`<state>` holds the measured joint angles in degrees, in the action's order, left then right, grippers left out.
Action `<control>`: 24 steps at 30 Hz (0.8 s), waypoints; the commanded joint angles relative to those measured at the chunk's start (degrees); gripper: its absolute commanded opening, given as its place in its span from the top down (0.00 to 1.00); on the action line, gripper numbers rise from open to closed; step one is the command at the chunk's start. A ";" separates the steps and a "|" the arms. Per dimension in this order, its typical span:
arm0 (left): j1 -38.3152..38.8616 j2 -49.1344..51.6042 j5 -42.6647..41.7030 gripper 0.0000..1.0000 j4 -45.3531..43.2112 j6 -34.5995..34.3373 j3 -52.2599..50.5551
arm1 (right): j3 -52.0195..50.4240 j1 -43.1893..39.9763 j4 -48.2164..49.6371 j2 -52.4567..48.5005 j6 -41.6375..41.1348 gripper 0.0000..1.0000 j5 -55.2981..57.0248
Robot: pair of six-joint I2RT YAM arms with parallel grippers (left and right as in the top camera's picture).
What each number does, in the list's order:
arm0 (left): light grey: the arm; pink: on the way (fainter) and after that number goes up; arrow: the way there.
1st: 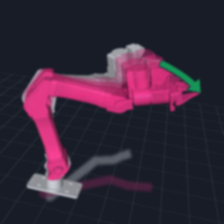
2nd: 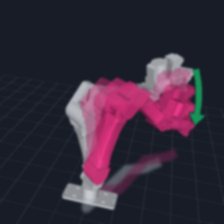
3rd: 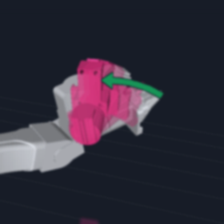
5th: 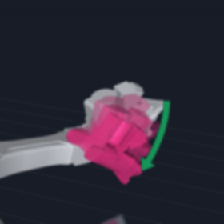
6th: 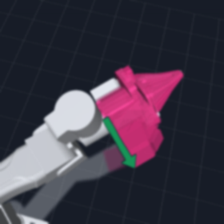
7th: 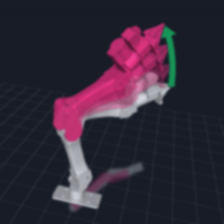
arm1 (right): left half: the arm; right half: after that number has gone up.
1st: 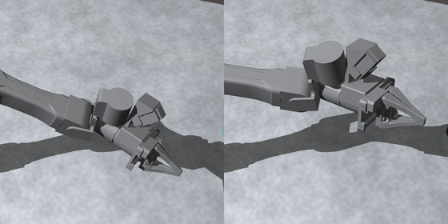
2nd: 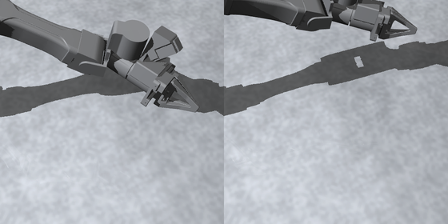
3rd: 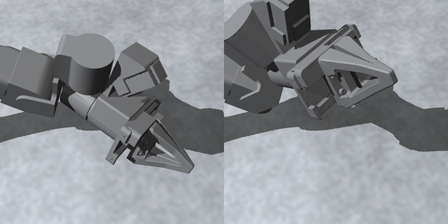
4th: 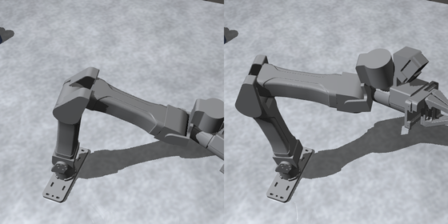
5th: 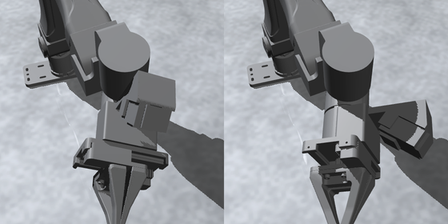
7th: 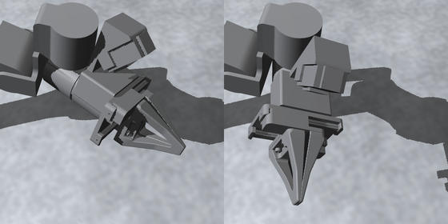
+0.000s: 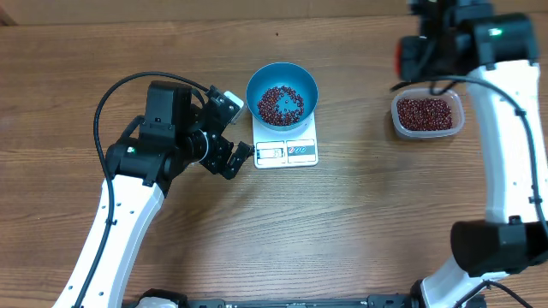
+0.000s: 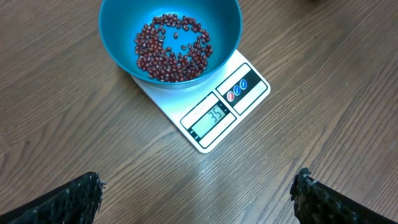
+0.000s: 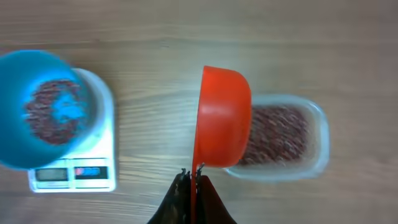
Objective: Scoop item into bowl and weigh 150g on scale
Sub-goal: 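Move the empty scoop back over the bean tub with the right gripper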
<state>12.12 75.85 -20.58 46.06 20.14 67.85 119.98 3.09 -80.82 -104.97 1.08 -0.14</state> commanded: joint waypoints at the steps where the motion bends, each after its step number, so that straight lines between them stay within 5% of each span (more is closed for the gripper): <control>1: 0.00 -0.20 0.20 0.00 0.00 1.31 0.55 | -3.21 -4.94 -0.92 0.31 0.98 0.96 0.98; 24: 0.00 -0.20 0.20 0.00 0.00 1.31 0.55 | -26.40 -8.66 17.29 -0.90 12.94 0.96 15.54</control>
<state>12.12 75.85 -20.58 46.06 20.14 67.85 94.48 -5.58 -64.47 -105.41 11.90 13.56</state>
